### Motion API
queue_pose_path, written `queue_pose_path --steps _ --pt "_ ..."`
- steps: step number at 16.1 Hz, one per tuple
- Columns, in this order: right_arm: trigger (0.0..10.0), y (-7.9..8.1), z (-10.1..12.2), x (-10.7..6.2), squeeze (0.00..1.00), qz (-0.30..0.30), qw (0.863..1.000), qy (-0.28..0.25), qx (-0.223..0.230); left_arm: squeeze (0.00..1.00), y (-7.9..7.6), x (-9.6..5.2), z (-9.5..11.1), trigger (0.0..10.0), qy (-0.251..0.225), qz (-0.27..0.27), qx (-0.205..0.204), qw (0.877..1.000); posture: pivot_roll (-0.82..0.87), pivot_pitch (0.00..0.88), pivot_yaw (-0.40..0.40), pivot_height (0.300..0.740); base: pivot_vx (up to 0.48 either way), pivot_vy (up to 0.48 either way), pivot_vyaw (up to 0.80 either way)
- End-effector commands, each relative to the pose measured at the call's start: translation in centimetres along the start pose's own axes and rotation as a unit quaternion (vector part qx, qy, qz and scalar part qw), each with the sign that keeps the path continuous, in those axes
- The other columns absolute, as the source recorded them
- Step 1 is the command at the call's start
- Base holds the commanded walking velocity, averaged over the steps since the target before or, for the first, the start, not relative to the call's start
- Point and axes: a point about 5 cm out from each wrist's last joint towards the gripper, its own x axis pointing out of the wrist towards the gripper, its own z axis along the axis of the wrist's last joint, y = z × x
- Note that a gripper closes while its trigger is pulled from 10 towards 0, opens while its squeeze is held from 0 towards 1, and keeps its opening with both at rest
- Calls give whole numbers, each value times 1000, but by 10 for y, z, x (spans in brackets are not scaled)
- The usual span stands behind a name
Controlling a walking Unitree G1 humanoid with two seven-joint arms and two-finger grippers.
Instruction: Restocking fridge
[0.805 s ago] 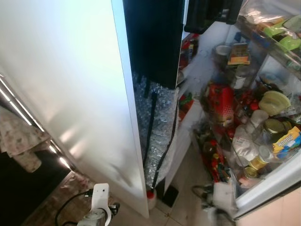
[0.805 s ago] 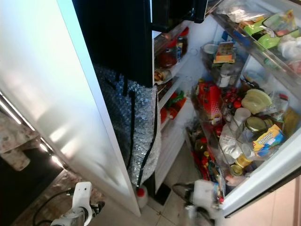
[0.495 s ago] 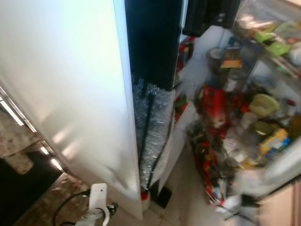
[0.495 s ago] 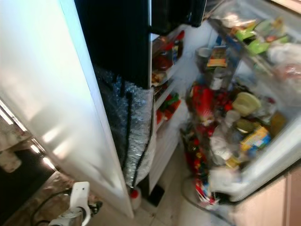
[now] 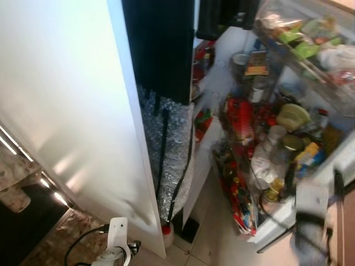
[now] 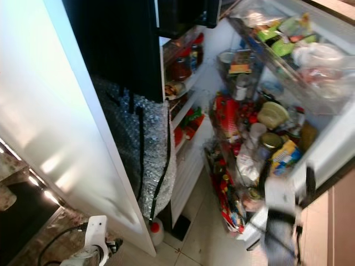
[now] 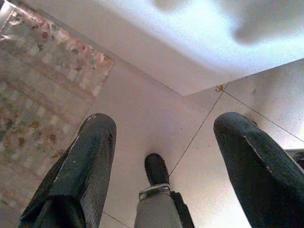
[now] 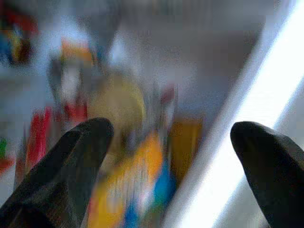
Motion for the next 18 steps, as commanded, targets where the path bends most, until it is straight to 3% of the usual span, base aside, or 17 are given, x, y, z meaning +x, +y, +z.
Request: queue_pose_path --steps 1,2,5,6,9,10,11,12,13,14,15,16,17,18 --pt "10000 0 11 6 0 15 1000 -26 -8 0 2 -1 -5 10000 7 6 7 1000 -277 0 35 740 0 0 0" --pt "10000 -1 31 12 0 6 997 -72 -26 0 2 -1 -5 10000 6 6 6 1000 -276 0 34 740 0 0 0" --pt "10000 -1 36 11 0 -5 997 -66 -41 0 2 -1 -5 10000 6 6 6 1000 -276 0 34 740 0 0 0" --pt "10000 -15 85 36 0 -58 985 -155 -45 0 3 -1 -5 10000 7 7 6 1000 -279 0 37 740 0 0 0" --pt "10000 -27 118 53 0 -95 976 -191 -49 0 3 0 -4 10000 5 7 6 1000 -287 0 41 740 0 0 0" --pt "10000 -27 115 56 0 -99 981 -167 -28 0 3 0 -4 10000 5 7 6 1000 -288 0 41 740 0 0 0" --pt "10000 -16 92 56 0 -48 994 -100 -14 0 3 0 -3 10000 5 7 6 1000 -284 3 39 740 0 0 0" --pt "10000 -14 88 55 0 -37 995 -89 -16 0 3 0 -3 10000 4 7 6 1000 -284 3 39 740 0 0 0" --pt "10000 3 67 51 0 37 999 -20 0 0 3 0 -3 10000 4 6 5 1000 -283 7 38 740 0 0 0" --pt "10000 13 38 39 0 82 995 56 -6 0 3 0 -3 10000 4 7 5 1000 -282 10 38 740 0 0 0" --pt "10000 17 24 32 0 100 990 96 -7 0 3 0 -3 10000 4 7 4 1000 -280 14 37 740 0 0 0" --pt "10000 22 11 23 0 131 982 130 29 0 3 0 -2 10000 4 8 3 1000 -281 18 39 740 0 0 0" --pt "10000 26 1 15 0 158 974 148 66 0 3 0 -2 10000 3 9 2 1000 -280 18 41 740 0 0 0" --pt "10000 28 -1 13 0 177 971 145 76 0 3 0 -2 10000 3 9 1 1000 -283 21 45 740 0 0 0"
